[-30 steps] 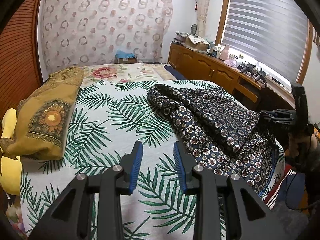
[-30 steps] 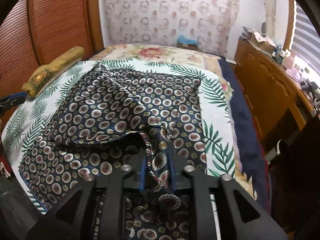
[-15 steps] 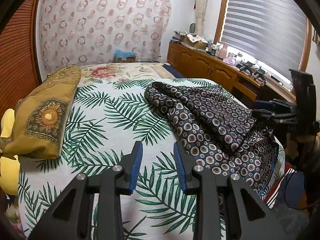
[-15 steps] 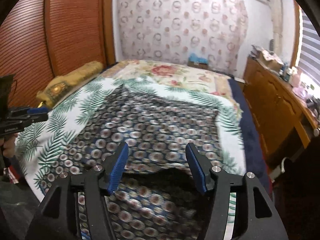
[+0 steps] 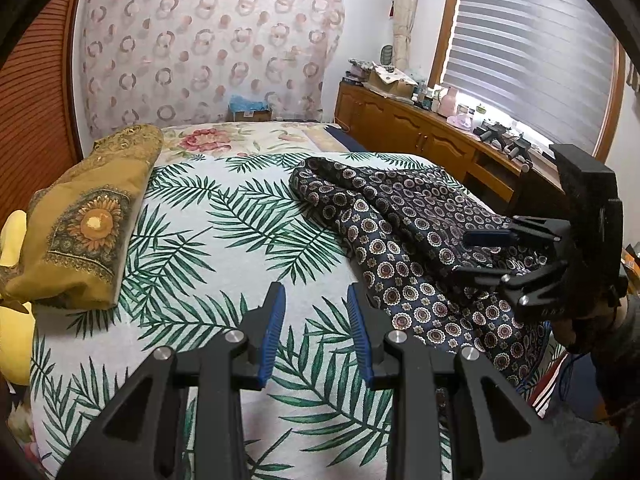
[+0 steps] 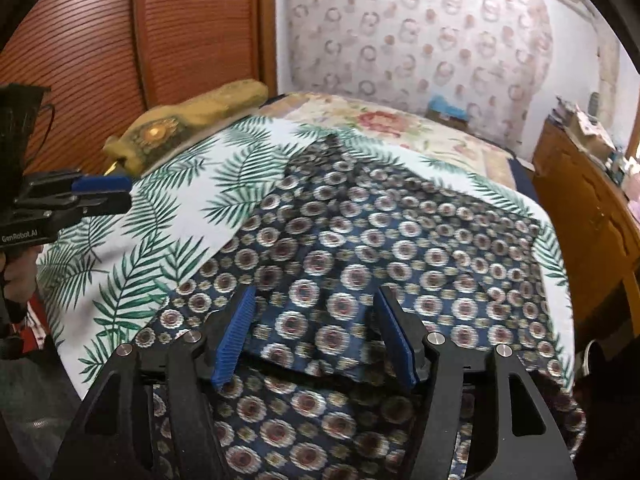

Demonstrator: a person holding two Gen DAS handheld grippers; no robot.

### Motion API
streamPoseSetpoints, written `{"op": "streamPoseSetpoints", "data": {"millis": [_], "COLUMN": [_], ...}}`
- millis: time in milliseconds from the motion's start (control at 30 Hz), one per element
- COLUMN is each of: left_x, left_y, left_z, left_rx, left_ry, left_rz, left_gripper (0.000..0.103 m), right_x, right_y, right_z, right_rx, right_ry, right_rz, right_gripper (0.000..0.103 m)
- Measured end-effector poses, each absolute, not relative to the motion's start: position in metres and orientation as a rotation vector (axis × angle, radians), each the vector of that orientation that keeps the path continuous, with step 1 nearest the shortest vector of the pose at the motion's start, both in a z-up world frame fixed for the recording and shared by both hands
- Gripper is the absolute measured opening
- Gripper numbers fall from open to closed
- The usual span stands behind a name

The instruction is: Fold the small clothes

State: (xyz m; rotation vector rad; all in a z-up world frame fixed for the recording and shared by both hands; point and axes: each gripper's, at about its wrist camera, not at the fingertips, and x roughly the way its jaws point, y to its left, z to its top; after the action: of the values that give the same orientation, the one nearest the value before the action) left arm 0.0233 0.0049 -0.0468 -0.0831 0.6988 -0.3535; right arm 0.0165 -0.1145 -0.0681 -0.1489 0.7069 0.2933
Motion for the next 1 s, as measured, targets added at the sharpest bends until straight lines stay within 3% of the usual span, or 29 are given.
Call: {"op": "streamPoseSetpoints", "data": {"millis": [400, 467, 500, 533, 700, 1000], "left_x": [0.024, 0.024, 0.024, 0.024, 0.025, 0.026], "left_y": [-0.004, -0.004, -0.004, -0.004, -0.006, -0.014], "left_z": [-0.054, -0.054, -0.054, -0.054, -0.056, -0.060], "left_rx": [-0.070, -0.069, -0.069, -0.069, -0.068, -0.053], "left_ry": [0.721, 0.721, 0.721, 0.721, 0.726, 0.738], "left_rz": [-0.368, -0.368, -0.369, -0.369, -0.374, -0.389], "left_gripper": [0.030, 0.030, 0.030, 0.030, 0.030, 0.030], "right_x": [0.029, 0.030, 0.030, 0.030, 0.034, 0.111], "right_y": [-0.093, -0.097, -0.101, -0.103, -0.135, -0.233], "right_z": [-0.095, -0.095, -0.094, -0.092, -0.060, -0.010], "right_rx": [-0.269, -0.282, -0.295, -0.310, -0.331, -0.257], "right_ry": [0.777, 0.776, 0.775, 0.768, 0.682, 0.639], "right_rz": [0.275, 0.275, 0.272, 0.266, 0.200, -0.046], "right_gripper": [0.066, 0.044, 0.023, 0.012, 0.005, 0.005]}}
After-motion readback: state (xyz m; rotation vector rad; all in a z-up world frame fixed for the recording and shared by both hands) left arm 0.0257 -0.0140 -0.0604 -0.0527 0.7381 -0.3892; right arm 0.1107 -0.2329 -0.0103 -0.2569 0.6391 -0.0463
